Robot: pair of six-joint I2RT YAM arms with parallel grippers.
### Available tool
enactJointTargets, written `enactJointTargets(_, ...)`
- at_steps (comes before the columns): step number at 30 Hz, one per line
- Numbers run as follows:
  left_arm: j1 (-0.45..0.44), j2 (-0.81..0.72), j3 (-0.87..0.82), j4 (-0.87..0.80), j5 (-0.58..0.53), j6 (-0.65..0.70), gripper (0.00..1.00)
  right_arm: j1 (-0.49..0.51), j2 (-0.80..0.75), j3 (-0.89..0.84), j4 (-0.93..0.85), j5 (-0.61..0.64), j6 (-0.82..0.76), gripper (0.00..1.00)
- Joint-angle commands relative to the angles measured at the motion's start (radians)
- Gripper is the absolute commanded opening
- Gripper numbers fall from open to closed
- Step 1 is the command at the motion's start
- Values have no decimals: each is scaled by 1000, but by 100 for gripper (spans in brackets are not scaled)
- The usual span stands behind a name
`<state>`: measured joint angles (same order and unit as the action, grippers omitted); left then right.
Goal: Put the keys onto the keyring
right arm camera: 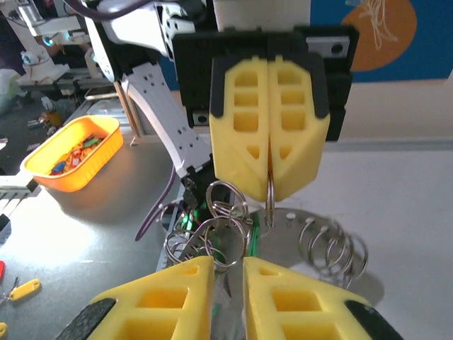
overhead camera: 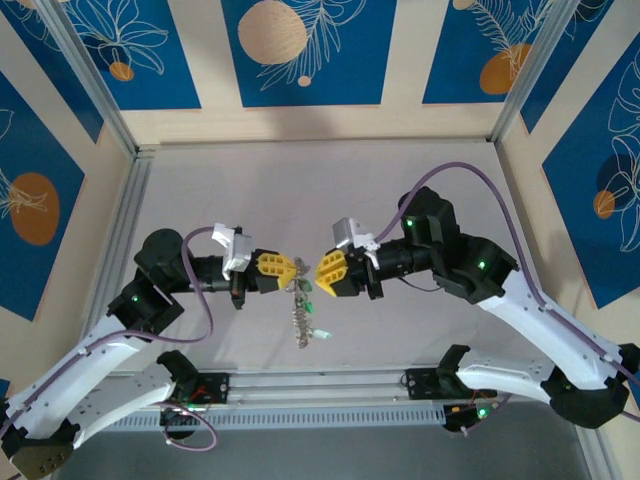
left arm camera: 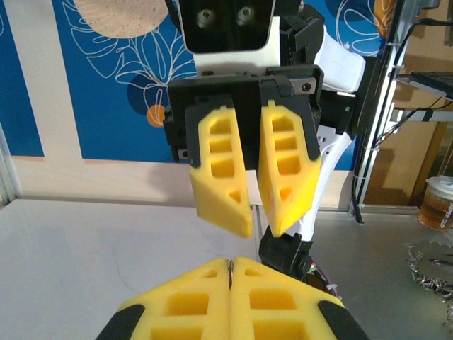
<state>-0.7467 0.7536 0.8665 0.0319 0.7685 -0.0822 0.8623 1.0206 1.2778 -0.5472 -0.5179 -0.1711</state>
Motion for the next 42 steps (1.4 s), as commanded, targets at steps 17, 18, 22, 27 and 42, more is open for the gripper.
enactJointTargets(17, -4, -20, -7, 156, 63, -42, 0, -3, 88, 21, 105, -179, 48, 16)
enactJointTargets(18, -4, -19, -7, 155, 63, -40, 0, -3, 84, 18, 111, -185, 47, 16)
enactJointTargets(22, -3, -14, -6, 157, 66, -40, 0, -3, 69, 11, 130, -197, 50, 18)
enactJointTargets(27, -4, -7, -5, 164, 71, -45, 0, -3, 78, 8, 159, -191, 65, 18)
enactJointTargets(42, -3, 0, -14, 176, 77, -47, 0, 8, 117, 22, 188, -189, 87, 20)
